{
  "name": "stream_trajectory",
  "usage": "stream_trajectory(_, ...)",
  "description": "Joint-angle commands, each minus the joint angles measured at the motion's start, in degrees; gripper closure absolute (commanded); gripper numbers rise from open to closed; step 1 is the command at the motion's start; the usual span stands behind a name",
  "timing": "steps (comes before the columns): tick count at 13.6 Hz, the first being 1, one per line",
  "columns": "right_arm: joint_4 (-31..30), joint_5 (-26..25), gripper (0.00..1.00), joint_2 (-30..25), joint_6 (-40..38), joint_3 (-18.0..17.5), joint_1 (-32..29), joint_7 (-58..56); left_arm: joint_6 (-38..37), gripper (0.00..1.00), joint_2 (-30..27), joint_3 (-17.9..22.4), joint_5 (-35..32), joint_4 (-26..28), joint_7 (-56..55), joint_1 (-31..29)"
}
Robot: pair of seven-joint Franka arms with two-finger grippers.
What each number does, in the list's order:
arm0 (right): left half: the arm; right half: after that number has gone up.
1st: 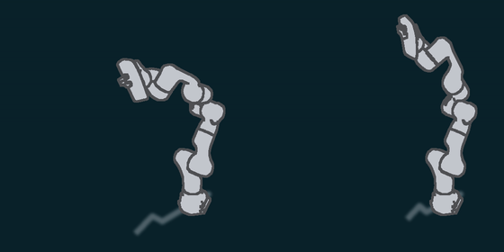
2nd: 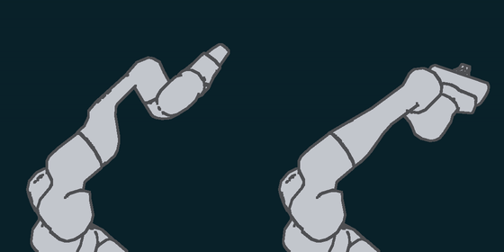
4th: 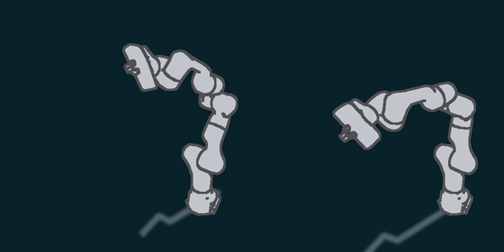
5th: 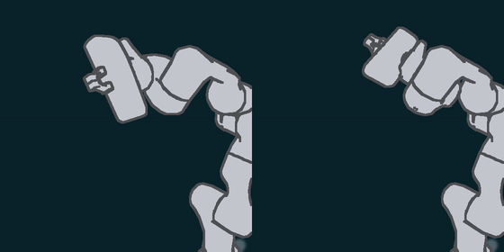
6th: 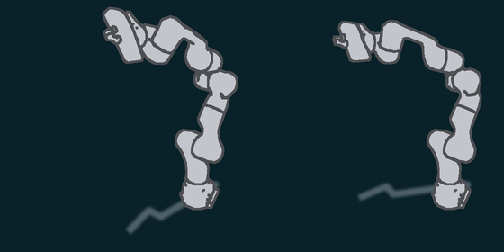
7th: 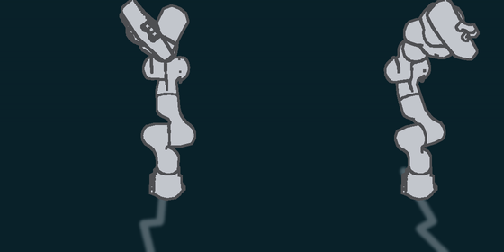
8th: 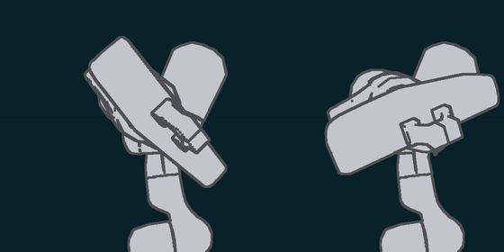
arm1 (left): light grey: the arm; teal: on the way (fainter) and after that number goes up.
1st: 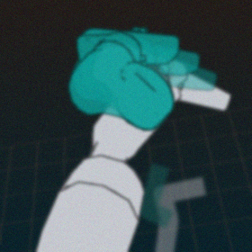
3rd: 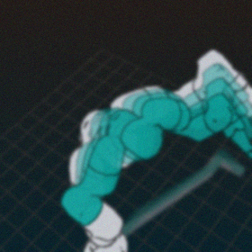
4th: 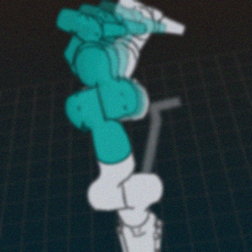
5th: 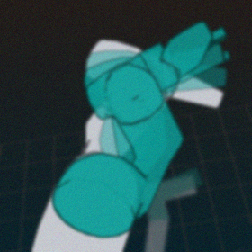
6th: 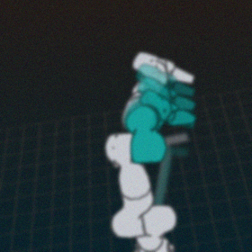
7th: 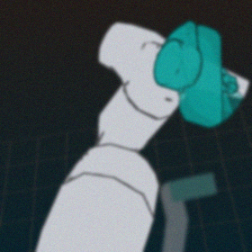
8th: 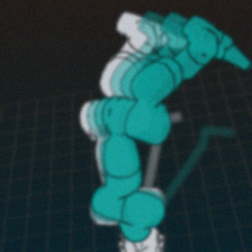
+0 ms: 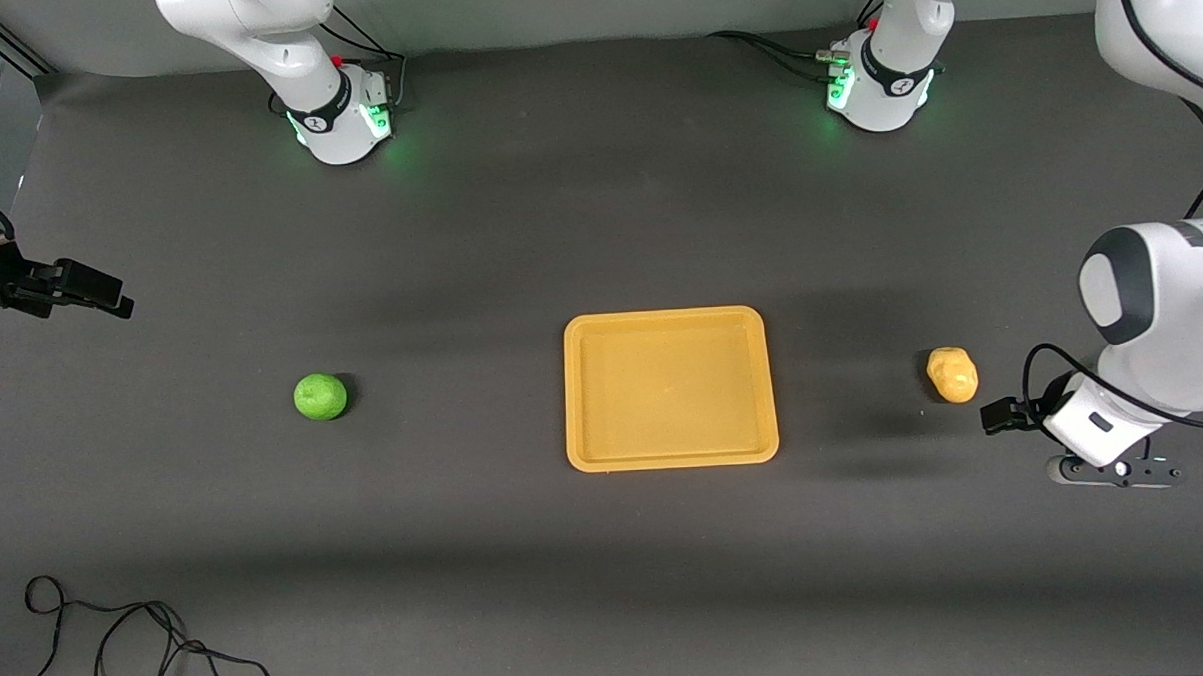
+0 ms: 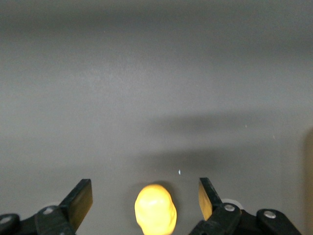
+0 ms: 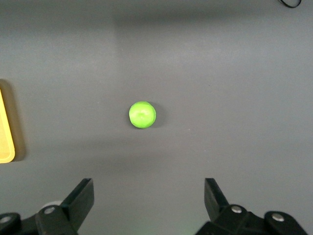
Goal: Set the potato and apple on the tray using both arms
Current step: 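Move the left gripper down over the yellow potato and close it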
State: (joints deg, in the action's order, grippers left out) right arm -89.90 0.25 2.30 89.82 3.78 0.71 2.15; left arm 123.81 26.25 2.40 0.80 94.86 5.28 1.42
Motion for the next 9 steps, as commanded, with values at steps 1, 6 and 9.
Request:
stream_trajectory(1, 0.6, 0.3, 0.0, 0.1, -0.2, 0.4, 0.3, -1.0, 5.7, 0.03, -0.4, 0.3, 0.4, 4.9, -0.3, 0.6)
stream_trajectory(6, 0.5, 0.2, 0.0, 0.1, -0.2, 0.4, 0.3, -1.0, 17.3, 0.03, -1.4, 0.3, 0.8, 14.7, 0.3, 0.3)
stream_trajectory(9, 0.5, 0.3, 0.0, 0.1, -0.2, 0.5, 0.3, -1.1, 24.0, 0.03, -2.1, 0.3, 0.8, 20.5, 0.3, 0.2)
